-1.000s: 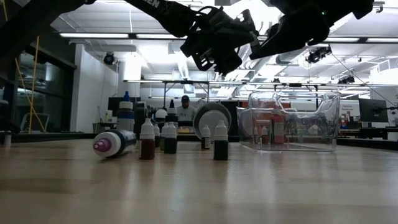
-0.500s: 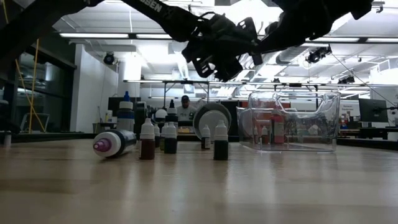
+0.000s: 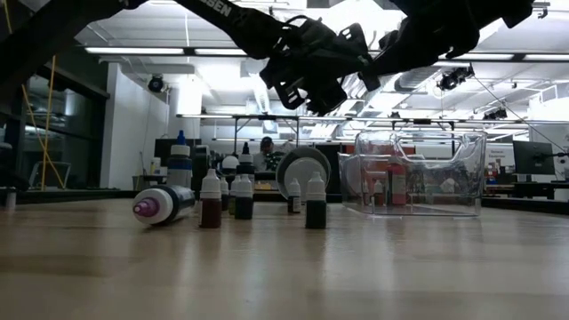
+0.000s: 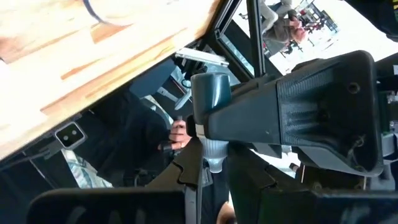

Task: Pick & Place food coloring
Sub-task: Put the small blue food coloring bottle into the transparent bin

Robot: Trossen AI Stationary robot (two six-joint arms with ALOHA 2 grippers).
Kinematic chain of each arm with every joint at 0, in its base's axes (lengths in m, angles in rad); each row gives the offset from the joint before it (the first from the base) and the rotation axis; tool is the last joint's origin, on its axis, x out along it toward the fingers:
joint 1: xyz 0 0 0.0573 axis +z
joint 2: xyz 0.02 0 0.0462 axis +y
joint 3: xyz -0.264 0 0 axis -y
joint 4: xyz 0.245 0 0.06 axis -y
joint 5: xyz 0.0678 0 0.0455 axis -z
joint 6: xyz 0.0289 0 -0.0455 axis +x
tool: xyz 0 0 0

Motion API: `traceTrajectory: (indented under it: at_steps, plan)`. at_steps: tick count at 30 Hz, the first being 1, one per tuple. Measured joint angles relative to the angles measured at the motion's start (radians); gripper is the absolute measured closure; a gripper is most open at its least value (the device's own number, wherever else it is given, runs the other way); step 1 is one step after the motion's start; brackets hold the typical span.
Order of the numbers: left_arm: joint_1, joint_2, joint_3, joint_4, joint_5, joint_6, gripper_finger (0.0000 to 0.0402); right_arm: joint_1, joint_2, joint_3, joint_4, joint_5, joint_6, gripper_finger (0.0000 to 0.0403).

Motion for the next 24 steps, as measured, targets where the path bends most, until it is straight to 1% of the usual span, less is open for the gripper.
traceTrajectory:
  at_steps: [7,10,13,20,24]
  plan:
    - [0.000,0.000,0.000,0.000,-0.025,0.093,0.0359,0.000,0.000,0.000,-0.017,0.024,0.027,0.0337]
    - [0.000,0.000,0.000,0.000,-0.044,0.155,0.0351,0.000,0.000,0.000,-0.024,0.028,0.049,0.0337]
    - [0.000,0.000,0.000,0.000,-0.054,0.219,0.0328,0.000,0.000,0.000,-0.031,0.029,0.055,0.0337]
    - [-0.001,-0.001,0.000,0.009,-0.100,0.294,0.0267,0.000,0.000,0.000,-0.051,0.039,0.063,0.0338]
    - [0.004,-0.001,0.000,0.010,-0.143,0.397,0.0241,-0.001,0.000,0.000,-0.072,0.068,0.105,0.0338]
